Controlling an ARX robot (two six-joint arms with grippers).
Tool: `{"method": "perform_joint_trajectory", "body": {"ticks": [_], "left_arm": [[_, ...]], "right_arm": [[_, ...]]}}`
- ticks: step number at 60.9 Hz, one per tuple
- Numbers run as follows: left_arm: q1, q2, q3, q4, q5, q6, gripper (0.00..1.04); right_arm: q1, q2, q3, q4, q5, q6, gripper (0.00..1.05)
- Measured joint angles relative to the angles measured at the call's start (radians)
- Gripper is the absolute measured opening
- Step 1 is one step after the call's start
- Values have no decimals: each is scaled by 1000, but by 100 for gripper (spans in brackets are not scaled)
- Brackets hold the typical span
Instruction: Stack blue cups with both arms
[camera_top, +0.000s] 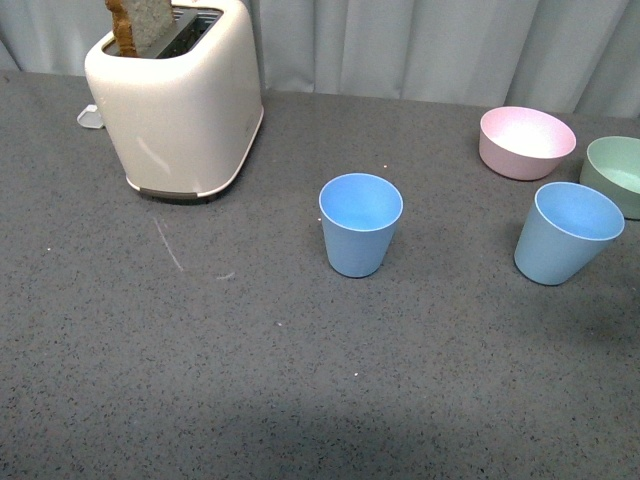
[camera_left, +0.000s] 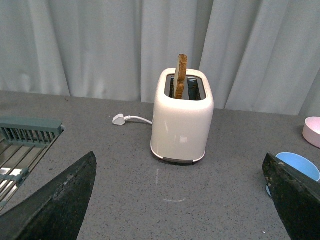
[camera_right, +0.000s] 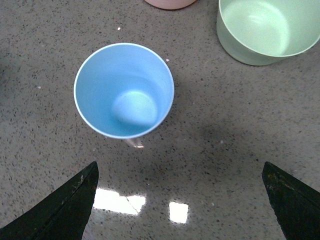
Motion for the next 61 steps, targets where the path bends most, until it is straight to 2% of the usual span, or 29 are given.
{"method": "perform_joint_trajectory", "body": {"ticks": [15,31,61], "left_arm": [[0,0,0,0,0,0,98],[0,0,0,0,0,0,98],[0,0,0,0,0,0,98]], "right_arm": [[45,178,195,-86,60,106,95],[76,326,311,-169,126,190,95],[69,379,358,-209,135,250,21]]}}
